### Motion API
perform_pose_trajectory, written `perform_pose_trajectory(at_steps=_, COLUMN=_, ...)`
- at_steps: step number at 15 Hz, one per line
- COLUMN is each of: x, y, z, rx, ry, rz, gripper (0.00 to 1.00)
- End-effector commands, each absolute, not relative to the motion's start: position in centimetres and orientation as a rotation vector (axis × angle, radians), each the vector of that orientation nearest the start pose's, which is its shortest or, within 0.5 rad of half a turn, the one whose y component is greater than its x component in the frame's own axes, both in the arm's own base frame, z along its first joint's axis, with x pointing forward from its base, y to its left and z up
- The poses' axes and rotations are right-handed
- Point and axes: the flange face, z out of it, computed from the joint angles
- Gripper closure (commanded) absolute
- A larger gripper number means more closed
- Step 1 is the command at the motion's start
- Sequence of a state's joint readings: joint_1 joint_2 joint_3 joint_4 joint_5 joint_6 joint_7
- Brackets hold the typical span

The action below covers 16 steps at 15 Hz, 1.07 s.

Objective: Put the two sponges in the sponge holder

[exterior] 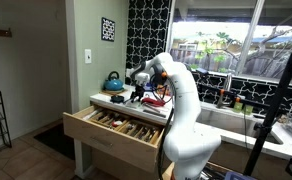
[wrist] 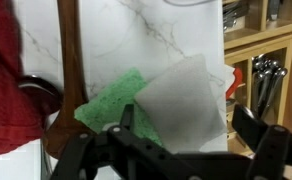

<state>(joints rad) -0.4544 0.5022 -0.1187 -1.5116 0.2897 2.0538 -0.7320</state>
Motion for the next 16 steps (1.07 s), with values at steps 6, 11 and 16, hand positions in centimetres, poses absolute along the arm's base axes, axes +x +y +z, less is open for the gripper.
perform_pose_trajectory(at_steps=6, x=62.0, y=-37.7, z=36.9, rx=-2.936, ry=-0.097, rz=-0.280, gripper=0.56)
perform_pose_trajectory(at_steps=11, x=61.8, y=-37.1, z=39.4, rx=-2.918, ry=-0.135, rz=-0.254, gripper=0.94)
perform_pose_trajectory(at_steps=16, x=60.7, y=-35.4, z=44.5, rx=-2.939, ry=-0.192, rz=-0.292, gripper=0.98)
